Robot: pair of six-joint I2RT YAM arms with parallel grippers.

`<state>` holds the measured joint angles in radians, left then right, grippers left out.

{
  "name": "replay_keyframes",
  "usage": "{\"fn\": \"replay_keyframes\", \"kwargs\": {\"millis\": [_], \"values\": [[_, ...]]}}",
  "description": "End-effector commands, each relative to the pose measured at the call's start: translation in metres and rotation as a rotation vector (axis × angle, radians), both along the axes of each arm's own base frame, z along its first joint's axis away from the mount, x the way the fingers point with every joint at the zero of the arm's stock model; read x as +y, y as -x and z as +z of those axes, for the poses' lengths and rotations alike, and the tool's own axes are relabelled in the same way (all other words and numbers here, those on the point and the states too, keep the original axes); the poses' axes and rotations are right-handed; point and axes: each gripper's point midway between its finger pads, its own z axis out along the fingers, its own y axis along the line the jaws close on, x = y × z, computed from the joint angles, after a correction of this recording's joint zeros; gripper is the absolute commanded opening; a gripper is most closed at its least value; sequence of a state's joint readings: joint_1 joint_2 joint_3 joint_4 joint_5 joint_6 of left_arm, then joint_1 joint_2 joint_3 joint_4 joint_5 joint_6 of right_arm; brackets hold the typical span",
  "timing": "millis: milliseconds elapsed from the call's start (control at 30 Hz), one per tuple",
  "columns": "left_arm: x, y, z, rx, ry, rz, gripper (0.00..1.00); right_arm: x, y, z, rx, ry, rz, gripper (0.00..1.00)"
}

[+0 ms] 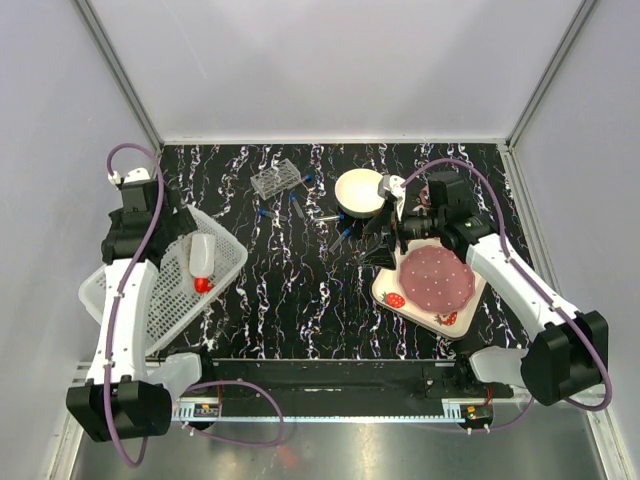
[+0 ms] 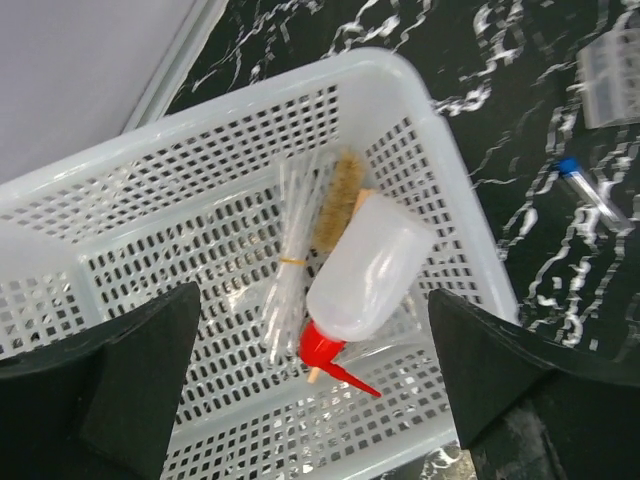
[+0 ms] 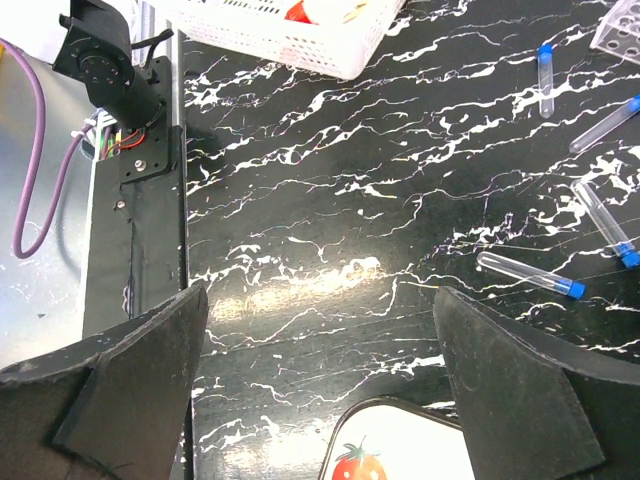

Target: Organize the chemistry lab equipment

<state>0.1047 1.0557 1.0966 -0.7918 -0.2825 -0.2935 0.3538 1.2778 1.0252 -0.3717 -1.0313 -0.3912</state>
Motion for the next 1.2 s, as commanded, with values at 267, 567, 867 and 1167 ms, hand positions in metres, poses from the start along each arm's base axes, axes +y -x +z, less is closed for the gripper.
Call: {"fn": "replay_keyframes", "kwargs": {"millis": [267,567,867,1167], "values": [[-0.096,0.006,0.066,-0.258,0.364,-0.372,0.99,-0.013,-0.004,0.016,-0.115,-0.016,-0.028,1.00],[-0.139,0.013,0.053,-0.202,0.581,-0.483,0.99,-0.017,-0.008,0.012,-0.092,-0.016,-0.041,1.00],[-0.161,0.012,0.043,-0.146,0.544,-0.569,0.99,-0.013,-0.018,-0.009,0.032,-0.008,-0.054,1.00],[-0.229,0.007,0.019,-0.060,0.442,-0.815,0.99,-0.017,-0.039,-0.025,0.100,0.050,-0.129,1.00]]}}
